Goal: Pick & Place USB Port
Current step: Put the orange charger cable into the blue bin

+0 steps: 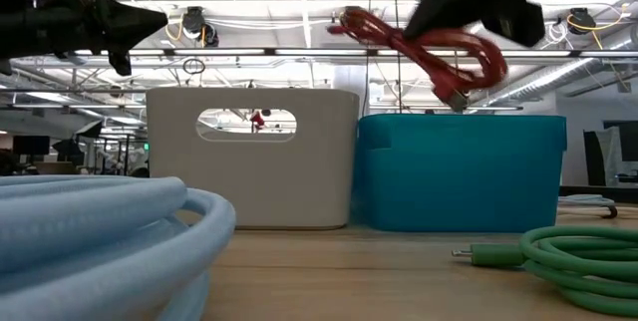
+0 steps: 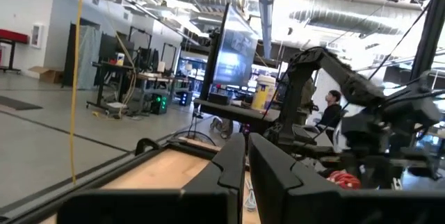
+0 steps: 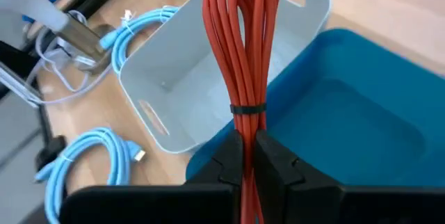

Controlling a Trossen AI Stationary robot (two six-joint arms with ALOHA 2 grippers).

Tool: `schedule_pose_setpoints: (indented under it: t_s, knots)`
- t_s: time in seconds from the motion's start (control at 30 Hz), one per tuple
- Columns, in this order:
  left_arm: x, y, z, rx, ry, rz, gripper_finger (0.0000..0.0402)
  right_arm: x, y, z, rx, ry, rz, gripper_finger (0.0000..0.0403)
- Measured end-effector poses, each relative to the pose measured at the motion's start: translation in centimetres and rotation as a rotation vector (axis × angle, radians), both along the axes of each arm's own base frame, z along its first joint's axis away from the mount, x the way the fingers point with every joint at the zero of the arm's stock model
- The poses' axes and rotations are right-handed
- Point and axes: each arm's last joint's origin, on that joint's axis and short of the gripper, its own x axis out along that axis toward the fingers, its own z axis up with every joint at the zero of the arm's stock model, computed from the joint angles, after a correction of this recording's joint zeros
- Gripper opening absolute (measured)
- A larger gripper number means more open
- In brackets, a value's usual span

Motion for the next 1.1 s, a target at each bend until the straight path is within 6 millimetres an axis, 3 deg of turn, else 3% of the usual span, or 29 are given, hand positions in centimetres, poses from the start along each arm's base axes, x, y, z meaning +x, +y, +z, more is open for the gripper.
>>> schedule_pose_setpoints:
  t_s: [0.17, 0.43, 0.7, 0.83, 1.0, 1.1]
  knots:
    - [0.0, 0.0, 0.1, 0.010, -0.004, 0.001, 0.0024, 0.3, 1.1, 1.4, 0.005, -0.007, -0.059, 0.0007]
    - [0.0, -0.1, 0.0, 0.011, 0.007, -0.016, 0.0024, -1.5, 1.3, 0.2, -0.001, -0.083, -0.310, 0.0007]
    - [0.1, 0.0, -0.2, -0.009, 0.020, -0.022, 0.0024, 0.1, 0.0, -2.6, 0.024, 0.176, -0.228, 0.0007]
    - [0.1, 0.0, -0.2, -0.005, 0.020, -0.020, 0.0024, 0.6, -0.6, -3.0, -0.016, 0.237, -0.192, 0.0007]
    - [0.1, 0.0, -0.2, 0.006, 0.024, -0.014, 0.0024, 0.9, -1.0, -0.4, -0.092, 0.167, -0.167, 0.0007]
    - [0.1, 0.0, -0.3, 0.016, 0.034, -0.010, 0.0024, 0.7, -1.4, 4.1, -0.212, 0.036, -0.135, 0.0007]
